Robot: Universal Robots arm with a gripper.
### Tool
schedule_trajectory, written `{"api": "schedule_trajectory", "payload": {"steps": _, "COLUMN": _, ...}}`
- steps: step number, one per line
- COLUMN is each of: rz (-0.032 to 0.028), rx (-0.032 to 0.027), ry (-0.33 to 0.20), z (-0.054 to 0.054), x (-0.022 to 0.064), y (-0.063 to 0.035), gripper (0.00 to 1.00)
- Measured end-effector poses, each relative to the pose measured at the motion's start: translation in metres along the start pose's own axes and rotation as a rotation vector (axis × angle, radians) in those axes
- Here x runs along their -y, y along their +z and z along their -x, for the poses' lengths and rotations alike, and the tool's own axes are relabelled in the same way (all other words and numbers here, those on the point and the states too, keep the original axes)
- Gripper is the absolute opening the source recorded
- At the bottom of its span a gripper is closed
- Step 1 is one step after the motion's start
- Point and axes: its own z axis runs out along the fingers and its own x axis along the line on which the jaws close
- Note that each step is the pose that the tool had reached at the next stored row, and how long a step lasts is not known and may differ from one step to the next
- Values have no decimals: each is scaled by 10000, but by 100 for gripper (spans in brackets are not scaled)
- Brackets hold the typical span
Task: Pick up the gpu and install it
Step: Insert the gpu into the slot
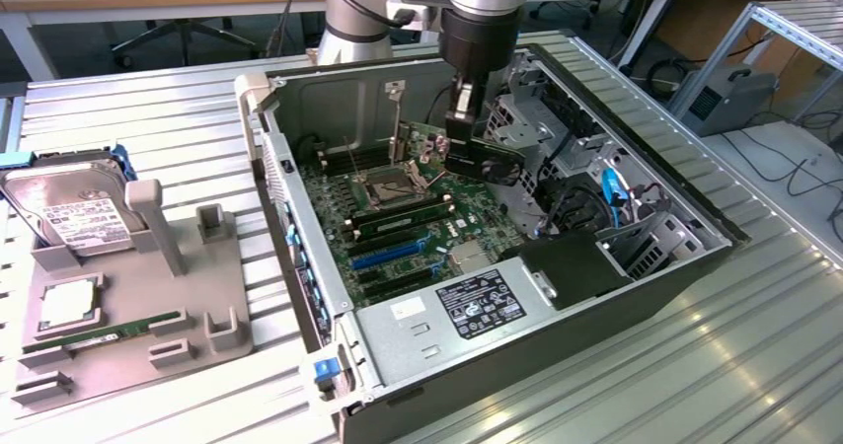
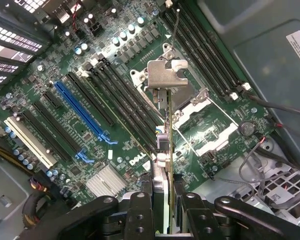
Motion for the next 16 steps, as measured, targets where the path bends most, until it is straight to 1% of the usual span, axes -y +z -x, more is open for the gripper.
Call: {"api": "schedule_trajectory", "payload": {"steps": 16, "rz": -9, "rx": 27, "ry": -588, "z": 0, "x": 0, "y": 0, "gripper": 27}}
